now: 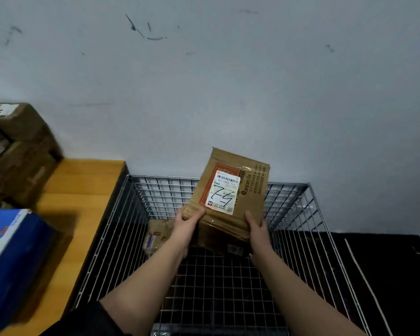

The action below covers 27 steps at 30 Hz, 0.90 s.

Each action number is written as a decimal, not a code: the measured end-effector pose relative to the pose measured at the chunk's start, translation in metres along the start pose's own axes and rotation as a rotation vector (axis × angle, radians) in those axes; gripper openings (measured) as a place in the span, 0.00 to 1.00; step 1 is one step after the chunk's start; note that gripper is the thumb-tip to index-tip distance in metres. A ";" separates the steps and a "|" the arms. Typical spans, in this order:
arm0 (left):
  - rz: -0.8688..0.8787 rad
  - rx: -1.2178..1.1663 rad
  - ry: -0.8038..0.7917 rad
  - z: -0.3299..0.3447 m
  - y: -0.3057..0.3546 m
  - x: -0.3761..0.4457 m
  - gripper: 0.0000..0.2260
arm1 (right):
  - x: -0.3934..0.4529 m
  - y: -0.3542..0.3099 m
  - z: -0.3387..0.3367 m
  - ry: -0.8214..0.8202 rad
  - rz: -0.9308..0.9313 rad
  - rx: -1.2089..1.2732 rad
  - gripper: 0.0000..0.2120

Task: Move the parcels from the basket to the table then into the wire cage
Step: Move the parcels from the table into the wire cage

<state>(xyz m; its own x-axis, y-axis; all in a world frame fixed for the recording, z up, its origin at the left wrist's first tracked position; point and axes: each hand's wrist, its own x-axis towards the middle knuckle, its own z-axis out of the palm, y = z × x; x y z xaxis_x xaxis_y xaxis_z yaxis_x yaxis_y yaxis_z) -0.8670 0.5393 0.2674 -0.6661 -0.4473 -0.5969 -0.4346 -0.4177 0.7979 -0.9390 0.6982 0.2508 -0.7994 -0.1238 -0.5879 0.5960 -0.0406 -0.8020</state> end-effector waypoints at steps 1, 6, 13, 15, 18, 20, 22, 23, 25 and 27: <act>-0.019 -0.010 0.032 0.005 -0.009 0.005 0.31 | 0.005 0.006 -0.004 0.013 0.019 0.008 0.28; -0.080 -0.027 0.087 0.019 -0.049 0.035 0.51 | 0.021 0.049 -0.019 0.068 0.118 0.049 0.31; -0.190 0.005 0.109 0.025 -0.093 0.092 0.58 | 0.051 0.115 -0.012 0.169 0.191 0.096 0.30; -0.197 0.021 0.147 0.024 -0.113 0.115 0.55 | 0.065 0.135 -0.005 0.235 0.221 0.107 0.31; -0.207 0.076 0.169 0.022 -0.146 0.158 0.53 | 0.095 0.169 0.005 0.322 0.268 0.125 0.32; -0.204 0.110 0.151 0.018 -0.167 0.188 0.53 | 0.115 0.191 0.010 0.353 0.293 0.139 0.33; -0.192 0.149 0.139 0.013 -0.187 0.218 0.53 | 0.137 0.215 0.015 0.367 0.319 0.146 0.35; -0.184 0.169 0.133 0.010 -0.196 0.233 0.52 | 0.148 0.225 0.018 0.365 0.331 0.157 0.35; -0.168 0.201 0.121 0.005 -0.212 0.262 0.51 | 0.171 0.247 0.022 0.352 0.357 0.175 0.35; -0.162 0.229 0.103 0.001 -0.228 0.291 0.49 | 0.192 0.270 0.026 0.323 0.378 0.192 0.34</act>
<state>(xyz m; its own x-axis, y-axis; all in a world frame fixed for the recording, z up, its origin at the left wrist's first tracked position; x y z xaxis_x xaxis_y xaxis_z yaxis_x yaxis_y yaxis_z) -0.9621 0.5050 -0.0884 -0.5166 -0.4723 -0.7142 -0.6637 -0.3061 0.6825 -0.9297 0.6378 -0.0761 -0.4903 0.1457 -0.8593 0.8259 -0.2372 -0.5115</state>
